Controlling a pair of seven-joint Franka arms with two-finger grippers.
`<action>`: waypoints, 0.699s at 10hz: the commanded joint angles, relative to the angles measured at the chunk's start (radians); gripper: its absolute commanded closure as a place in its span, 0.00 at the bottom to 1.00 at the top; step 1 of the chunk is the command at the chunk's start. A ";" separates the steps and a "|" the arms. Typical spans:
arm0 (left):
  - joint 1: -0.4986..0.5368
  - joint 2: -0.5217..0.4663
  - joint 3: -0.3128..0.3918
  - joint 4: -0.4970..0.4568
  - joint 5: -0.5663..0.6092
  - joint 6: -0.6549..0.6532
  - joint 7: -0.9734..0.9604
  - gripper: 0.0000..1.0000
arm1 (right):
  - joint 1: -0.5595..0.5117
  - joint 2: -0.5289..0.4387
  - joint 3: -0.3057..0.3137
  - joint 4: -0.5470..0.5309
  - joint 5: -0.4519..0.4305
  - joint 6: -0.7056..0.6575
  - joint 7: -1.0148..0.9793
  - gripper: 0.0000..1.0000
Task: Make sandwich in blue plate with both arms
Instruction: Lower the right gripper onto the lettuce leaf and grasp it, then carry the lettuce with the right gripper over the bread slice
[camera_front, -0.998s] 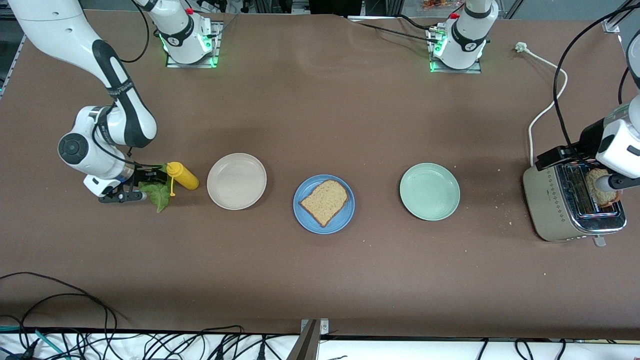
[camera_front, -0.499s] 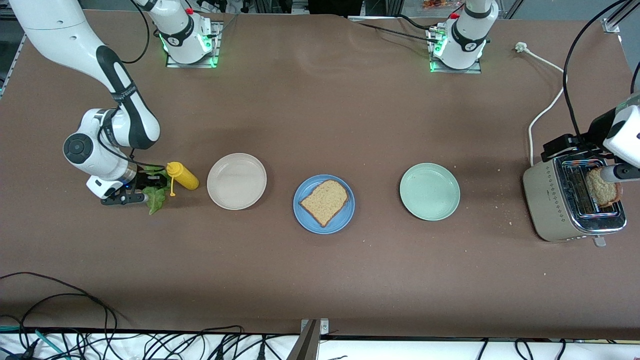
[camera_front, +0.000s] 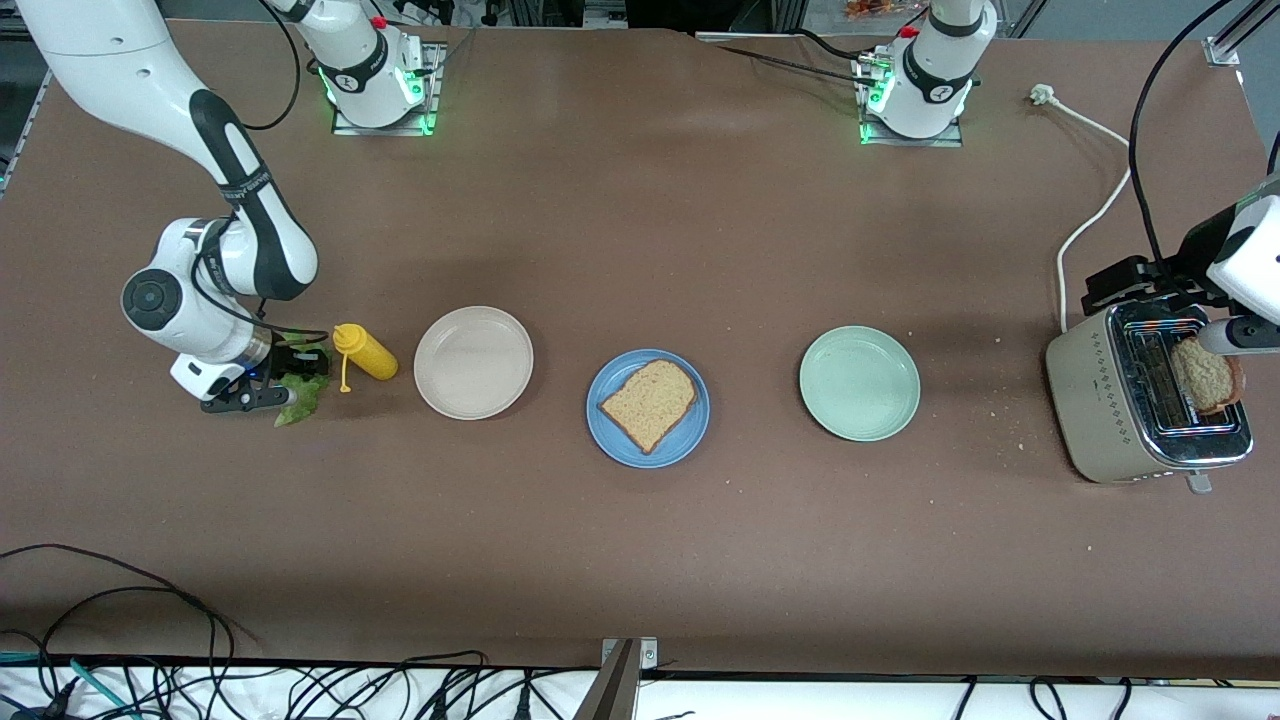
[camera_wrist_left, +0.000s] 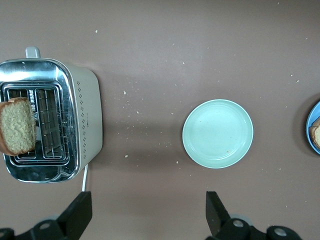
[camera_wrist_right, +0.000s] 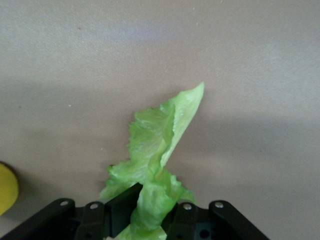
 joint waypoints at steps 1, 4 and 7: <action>0.006 0.000 0.003 0.017 -0.012 -0.021 0.026 0.00 | -0.003 -0.089 -0.002 0.066 0.019 -0.187 -0.027 0.96; 0.006 0.000 0.003 0.017 -0.012 -0.021 0.028 0.00 | -0.002 -0.191 0.004 0.213 0.017 -0.458 -0.017 0.96; 0.003 0.000 -0.002 0.017 -0.012 -0.021 0.028 0.00 | 0.007 -0.181 0.058 0.539 0.022 -0.837 0.073 0.96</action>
